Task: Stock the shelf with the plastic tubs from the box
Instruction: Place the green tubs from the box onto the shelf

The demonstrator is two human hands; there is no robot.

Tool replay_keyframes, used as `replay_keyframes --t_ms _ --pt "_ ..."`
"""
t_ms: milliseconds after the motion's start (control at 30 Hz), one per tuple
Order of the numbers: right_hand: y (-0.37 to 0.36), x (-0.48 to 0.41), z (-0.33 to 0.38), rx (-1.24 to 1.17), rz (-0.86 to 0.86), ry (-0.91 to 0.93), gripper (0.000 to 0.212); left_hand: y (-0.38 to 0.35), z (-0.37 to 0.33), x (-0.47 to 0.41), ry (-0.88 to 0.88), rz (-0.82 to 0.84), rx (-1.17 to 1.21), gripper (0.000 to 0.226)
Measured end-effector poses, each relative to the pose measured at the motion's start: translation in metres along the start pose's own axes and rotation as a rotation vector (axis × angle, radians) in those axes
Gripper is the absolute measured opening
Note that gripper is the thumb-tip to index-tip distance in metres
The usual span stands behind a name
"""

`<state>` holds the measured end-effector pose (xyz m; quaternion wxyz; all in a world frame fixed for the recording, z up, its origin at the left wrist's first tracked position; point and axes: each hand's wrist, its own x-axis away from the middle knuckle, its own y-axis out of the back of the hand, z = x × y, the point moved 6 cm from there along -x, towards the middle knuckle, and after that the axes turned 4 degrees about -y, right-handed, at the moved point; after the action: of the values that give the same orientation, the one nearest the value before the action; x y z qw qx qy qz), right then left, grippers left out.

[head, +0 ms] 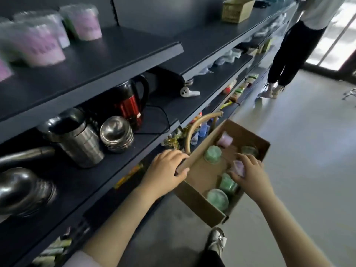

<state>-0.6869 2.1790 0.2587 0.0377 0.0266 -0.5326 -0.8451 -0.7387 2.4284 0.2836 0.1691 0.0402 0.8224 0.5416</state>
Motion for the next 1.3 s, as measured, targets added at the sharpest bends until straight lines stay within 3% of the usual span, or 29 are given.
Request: replay_keyframes --t_ms 233,433,767,900,1067,1167,1300 --pt "-0.06 -0.041 -0.139 -0.086 0.213 -0.199 0.05 -0.113 0.009 -0.033 0.162 0.299 0.122 0.05" --pt "-0.09 -0.086 -0.219 -0.075 0.373 -0.292 0.052 -0.181 0.013 -0.055 0.289 0.425 0.17 0.038" --pt "-0.2 -0.141 -0.249 -0.099 0.524 -0.345 0.048 -0.316 0.04 -0.085 0.422 0.682 0.314 0.037" --pt "-0.247 -0.154 -0.26 -0.033 0.578 -0.391 0.055 -0.382 0.068 -0.101 0.44 0.811 0.324 0.041" --pt "-0.285 -0.166 -0.259 0.196 0.657 -0.315 0.056 -0.456 0.099 -0.096 0.583 0.999 0.458 0.054" --pt "-0.296 -0.167 -0.264 0.081 0.651 -0.328 0.052 -0.485 0.095 -0.087 0.628 1.096 0.541 0.057" --pt "-0.3 -0.171 -0.265 -0.175 0.58 -0.344 0.049 -0.503 0.095 -0.079 0.657 1.14 0.505 0.026"
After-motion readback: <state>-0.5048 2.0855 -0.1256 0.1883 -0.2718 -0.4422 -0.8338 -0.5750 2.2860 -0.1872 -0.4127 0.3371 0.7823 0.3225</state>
